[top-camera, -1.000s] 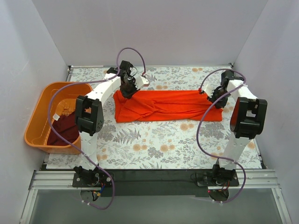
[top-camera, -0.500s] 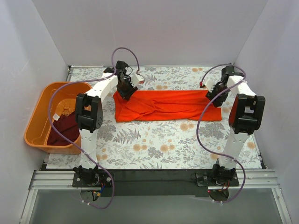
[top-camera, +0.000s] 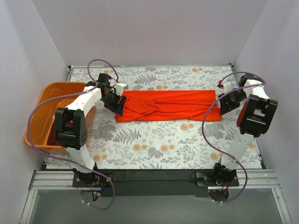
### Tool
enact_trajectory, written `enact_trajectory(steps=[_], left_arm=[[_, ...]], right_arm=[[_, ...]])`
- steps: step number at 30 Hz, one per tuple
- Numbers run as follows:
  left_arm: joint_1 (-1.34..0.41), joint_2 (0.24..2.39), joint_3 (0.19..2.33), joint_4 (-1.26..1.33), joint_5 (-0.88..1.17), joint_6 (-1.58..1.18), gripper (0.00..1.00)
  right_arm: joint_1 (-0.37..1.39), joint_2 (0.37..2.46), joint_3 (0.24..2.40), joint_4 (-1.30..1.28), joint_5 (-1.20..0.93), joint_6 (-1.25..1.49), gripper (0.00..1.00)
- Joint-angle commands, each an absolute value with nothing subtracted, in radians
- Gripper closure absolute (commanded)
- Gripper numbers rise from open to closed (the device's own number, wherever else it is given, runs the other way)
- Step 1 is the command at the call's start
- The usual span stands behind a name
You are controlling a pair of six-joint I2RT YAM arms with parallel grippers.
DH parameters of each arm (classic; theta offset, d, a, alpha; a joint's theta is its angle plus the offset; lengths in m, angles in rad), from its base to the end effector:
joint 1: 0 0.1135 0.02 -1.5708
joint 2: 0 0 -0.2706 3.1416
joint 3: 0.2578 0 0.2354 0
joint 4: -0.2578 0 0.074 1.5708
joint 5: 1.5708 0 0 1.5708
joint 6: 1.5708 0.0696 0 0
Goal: Fold and stack the t-shirts
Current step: Fold the tshirt
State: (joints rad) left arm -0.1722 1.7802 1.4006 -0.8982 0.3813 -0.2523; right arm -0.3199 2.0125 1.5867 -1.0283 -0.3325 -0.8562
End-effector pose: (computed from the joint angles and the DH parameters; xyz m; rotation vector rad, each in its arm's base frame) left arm 0.3403 -0.0855 0.2169 -0.0332 2.8714 -0.6308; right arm 0.3717 -0.0992 0.1799 -0.7807 2.7362 0.3050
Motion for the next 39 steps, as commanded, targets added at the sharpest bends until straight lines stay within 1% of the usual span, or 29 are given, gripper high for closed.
enact_trajectory(steps=[1,11,15,16,19,20,22,23,24,25,26,27,29,30,39], left_arm=[[-0.173,1.753,1.332,-0.825,0.400,-0.313,0.46],[-0.173,1.784,1.270,-0.770,0.382,-0.316,0.45],[-0.173,1.804,1.269,-0.770,0.391,-0.314,0.44],[-0.173,1.812,1.266,-0.766,0.388,-0.316,0.44],[-0.173,1.825,1.255,-0.750,0.374,-0.314,0.44],[-0.173,1.833,1.255,-0.747,0.376,-0.314,0.44],[-0.173,1.841,1.258,-0.750,0.385,-0.316,0.45],[-0.173,1.847,1.261,-0.752,0.393,-0.318,0.49],[-0.173,1.848,1.262,-0.756,0.396,-0.318,0.55],[-0.173,1.848,1.269,-0.758,0.394,-0.316,0.59],[-0.173,1.844,1.269,-0.759,0.394,-0.319,0.73],[-0.173,1.839,1.272,-0.762,0.391,-0.319,0.81],[-0.172,1.833,1.284,-0.773,0.376,-0.319,0.91],[-0.169,1.827,1.290,-0.793,0.377,-0.319,0.99],[-0.118,1.776,1.331,-0.945,0.322,-0.269,1.00]], right_arm=[[-0.316,2.048,1.591,-1.048,-0.399,-0.796,0.46],[-0.318,2.094,1.525,-1.005,-0.388,-0.778,0.42],[-0.319,2.094,1.509,-0.997,-0.400,-0.778,0.42],[-0.318,2.097,1.509,-0.996,-0.402,-0.776,0.43],[-0.318,2.103,1.517,-0.996,-0.407,-0.775,0.54],[-0.318,2.105,1.520,-0.993,-0.408,-0.775,0.62],[-0.318,2.109,1.523,-0.994,-0.405,-0.775,0.67],[-0.318,2.108,1.525,-0.994,-0.405,-0.776,0.74],[-0.318,2.109,1.526,-0.994,-0.403,-0.776,0.78],[-0.318,2.108,1.529,-0.994,-0.402,-0.776,0.87],[-0.318,2.108,1.531,-0.996,-0.400,-0.776,0.93],[-0.318,2.106,1.532,-0.994,-0.397,-0.778,0.98],[-0.319,2.095,1.531,-0.996,-0.379,-0.784,0.99],[-0.318,2.088,1.531,-0.997,-0.373,-0.788,0.99],[-0.336,1.999,1.509,-1.005,-0.218,-0.887,0.99]])
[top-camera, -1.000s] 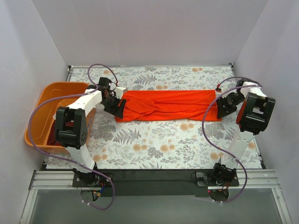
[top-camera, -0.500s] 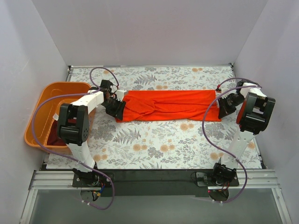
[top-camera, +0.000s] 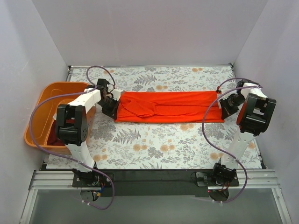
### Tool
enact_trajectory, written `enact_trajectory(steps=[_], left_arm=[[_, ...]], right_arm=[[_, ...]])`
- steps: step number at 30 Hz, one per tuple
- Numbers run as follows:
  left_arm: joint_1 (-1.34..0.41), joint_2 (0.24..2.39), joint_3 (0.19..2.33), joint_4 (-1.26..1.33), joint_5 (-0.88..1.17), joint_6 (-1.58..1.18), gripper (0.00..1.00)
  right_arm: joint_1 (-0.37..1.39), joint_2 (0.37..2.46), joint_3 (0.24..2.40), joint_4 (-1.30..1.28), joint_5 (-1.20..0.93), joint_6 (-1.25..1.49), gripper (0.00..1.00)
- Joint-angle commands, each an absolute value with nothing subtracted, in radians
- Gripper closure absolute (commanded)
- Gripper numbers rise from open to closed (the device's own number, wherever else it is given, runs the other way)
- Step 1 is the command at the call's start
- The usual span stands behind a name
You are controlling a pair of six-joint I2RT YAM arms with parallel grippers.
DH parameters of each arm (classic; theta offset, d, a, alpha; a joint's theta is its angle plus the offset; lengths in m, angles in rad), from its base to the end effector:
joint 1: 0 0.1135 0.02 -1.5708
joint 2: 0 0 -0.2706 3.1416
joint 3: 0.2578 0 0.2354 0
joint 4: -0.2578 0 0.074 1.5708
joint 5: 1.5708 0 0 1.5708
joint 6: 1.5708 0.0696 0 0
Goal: Fold and stack the t-shirts
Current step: Fold the tshirt
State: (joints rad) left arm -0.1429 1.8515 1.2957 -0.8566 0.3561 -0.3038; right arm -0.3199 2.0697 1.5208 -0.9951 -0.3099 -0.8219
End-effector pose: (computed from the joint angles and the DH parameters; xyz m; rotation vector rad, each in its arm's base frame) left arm 0.3350 -0.0727 0.1669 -0.1992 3.0057 -0.5815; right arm 0.3662 -0.0990 0.1433 -0.7336 2.8364 0.3638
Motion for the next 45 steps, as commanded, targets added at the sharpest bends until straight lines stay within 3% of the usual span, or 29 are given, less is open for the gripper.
enact_trajectory(steps=[1,6,14,15,16,17,19,21,28,32,38,45], left_arm=[[-0.118,1.763,1.330,-0.965,0.325,-0.261,1.00],[-0.118,1.698,1.225,-1.046,0.367,-0.258,1.00],[-0.123,1.583,0.965,-0.954,0.379,-0.291,1.00],[-0.123,1.574,0.954,-0.950,0.379,-0.296,0.94],[-0.124,1.566,0.950,-0.946,0.383,-0.298,0.88],[-0.124,1.557,0.956,-0.948,0.391,-0.293,0.84],[-0.124,1.503,0.985,-0.953,0.440,-0.294,0.74],[-0.124,1.451,1.037,-0.950,0.494,-0.305,0.67],[-0.156,1.451,1.095,-0.867,0.508,-0.414,0.59],[-0.205,1.506,1.086,-0.796,0.470,-0.486,0.59],[-0.244,1.598,1.072,-0.715,0.370,-0.577,0.59],[-0.261,1.660,1.072,-0.698,0.290,-0.584,0.59]], right_arm=[[-0.337,1.990,1.503,-1.012,-0.194,-0.899,0.99],[-0.337,1.919,1.398,-1.071,-0.169,-0.989,0.99],[-0.337,1.856,1.201,-1.049,-0.178,-1.016,0.99],[-0.337,1.853,1.200,-1.051,-0.178,-1.012,0.91],[-0.337,1.852,1.203,-1.052,-0.181,-1.005,0.73],[-0.337,1.848,1.221,-1.057,-0.183,-1.002,0.61],[-0.336,1.829,1.261,-1.084,-0.208,-0.993,0.47],[-0.337,1.795,1.340,-1.111,-0.253,-0.979,0.47],[-0.209,1.718,1.442,-1.132,-0.472,-0.875,0.53],[-0.025,1.713,1.450,-1.114,-0.569,-0.798,0.63],[0.188,1.690,1.352,-0.951,-0.643,-0.655,0.64],[0.224,1.729,1.310,-0.911,-0.618,-0.655,0.64]])
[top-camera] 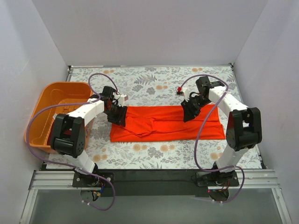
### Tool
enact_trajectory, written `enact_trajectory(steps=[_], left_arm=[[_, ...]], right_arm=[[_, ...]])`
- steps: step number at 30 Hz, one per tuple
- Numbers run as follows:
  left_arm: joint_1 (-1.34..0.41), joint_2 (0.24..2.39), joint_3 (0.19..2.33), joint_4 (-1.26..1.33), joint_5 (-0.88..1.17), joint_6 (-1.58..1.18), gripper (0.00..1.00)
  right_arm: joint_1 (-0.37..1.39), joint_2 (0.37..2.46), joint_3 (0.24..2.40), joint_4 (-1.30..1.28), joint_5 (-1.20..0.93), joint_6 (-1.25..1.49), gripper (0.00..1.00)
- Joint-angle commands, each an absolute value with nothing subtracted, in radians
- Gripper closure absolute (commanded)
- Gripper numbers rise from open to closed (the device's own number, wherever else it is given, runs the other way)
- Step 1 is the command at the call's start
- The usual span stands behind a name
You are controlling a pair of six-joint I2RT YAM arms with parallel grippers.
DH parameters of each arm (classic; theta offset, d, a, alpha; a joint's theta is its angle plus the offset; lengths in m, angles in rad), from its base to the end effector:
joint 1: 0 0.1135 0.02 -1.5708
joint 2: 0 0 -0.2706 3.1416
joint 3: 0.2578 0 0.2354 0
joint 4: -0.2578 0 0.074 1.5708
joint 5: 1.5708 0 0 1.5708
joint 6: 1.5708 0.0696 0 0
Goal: Fold and stack the t-shirts
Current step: Fold the tshirt
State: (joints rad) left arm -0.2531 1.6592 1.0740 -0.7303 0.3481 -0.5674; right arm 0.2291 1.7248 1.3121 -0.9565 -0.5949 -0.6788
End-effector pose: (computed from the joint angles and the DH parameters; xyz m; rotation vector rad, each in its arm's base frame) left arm 0.2864 -0.0986 0.1724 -0.4001 2.9551 -0.6333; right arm 0.3032 0.1108 0.2156 -1.2683 2.4071 0.7513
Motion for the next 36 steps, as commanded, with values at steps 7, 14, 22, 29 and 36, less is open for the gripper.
enact_trajectory(steps=[7,14,22,29,36], left_arm=[[-0.271,1.692,1.088,-0.693,0.324,-0.581,0.68],[-0.273,1.721,1.101,-0.695,0.322,-0.586,0.87],[-0.273,1.746,1.138,-0.715,0.367,-0.614,1.00],[-0.273,1.773,1.169,-0.744,0.396,-0.612,1.00],[-0.273,1.778,1.178,-0.747,0.399,-0.614,1.00]], right_arm=[[0.279,1.714,1.301,-0.858,-0.670,-0.614,0.63],[0.419,1.613,1.218,-0.624,-0.713,-0.552,0.60],[0.760,1.551,1.129,-0.312,-0.450,-0.543,0.57],[0.956,1.643,1.153,-0.236,-0.284,-0.603,0.54],[0.996,1.732,1.184,-0.210,-0.239,-0.624,0.44]])
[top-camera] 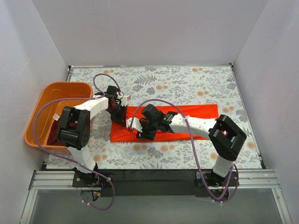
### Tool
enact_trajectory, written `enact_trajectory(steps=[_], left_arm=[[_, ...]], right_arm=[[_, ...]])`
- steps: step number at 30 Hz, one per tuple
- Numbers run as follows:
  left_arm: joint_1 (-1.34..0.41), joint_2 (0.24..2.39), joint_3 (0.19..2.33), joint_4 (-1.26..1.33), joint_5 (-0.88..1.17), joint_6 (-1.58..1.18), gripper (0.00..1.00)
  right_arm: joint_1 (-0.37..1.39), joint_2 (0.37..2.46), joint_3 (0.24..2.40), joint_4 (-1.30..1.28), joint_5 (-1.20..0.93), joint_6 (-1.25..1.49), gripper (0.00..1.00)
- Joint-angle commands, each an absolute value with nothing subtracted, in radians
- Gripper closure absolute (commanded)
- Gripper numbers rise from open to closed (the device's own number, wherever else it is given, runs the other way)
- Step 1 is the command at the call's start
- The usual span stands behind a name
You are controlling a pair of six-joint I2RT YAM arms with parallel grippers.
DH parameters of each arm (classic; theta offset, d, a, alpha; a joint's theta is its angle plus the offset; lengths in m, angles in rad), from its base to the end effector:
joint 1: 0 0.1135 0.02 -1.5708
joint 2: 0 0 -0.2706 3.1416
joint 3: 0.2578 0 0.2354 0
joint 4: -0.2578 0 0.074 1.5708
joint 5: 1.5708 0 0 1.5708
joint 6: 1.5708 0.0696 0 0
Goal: Fold and stack the t-shirts
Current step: Fold the tshirt
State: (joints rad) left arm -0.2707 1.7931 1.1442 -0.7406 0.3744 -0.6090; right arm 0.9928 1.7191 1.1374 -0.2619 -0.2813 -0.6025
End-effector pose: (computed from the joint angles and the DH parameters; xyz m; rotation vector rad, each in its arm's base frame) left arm 0.3038 -0.1107 0.1512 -0.4648 3.0361 -0.6452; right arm 0.1897 0.3261 0.2010 -1.8323 1.6049 0.5173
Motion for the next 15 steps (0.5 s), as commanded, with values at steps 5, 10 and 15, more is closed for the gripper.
enact_trajectory(steps=[5,10,15], left_arm=[[-0.272,1.778,1.175,-0.744,0.405,-0.617,1.00],[-0.272,1.782,1.178,-0.739,0.407,-0.618,1.00],[-0.268,1.781,1.180,-0.739,0.411,-0.620,1.00]], right_arm=[[0.997,1.781,1.198,-0.193,-0.227,-0.632,0.44],[0.999,1.818,1.215,-0.186,-0.218,-0.643,0.46],[0.997,1.838,1.230,-0.183,-0.195,-0.641,0.73]])
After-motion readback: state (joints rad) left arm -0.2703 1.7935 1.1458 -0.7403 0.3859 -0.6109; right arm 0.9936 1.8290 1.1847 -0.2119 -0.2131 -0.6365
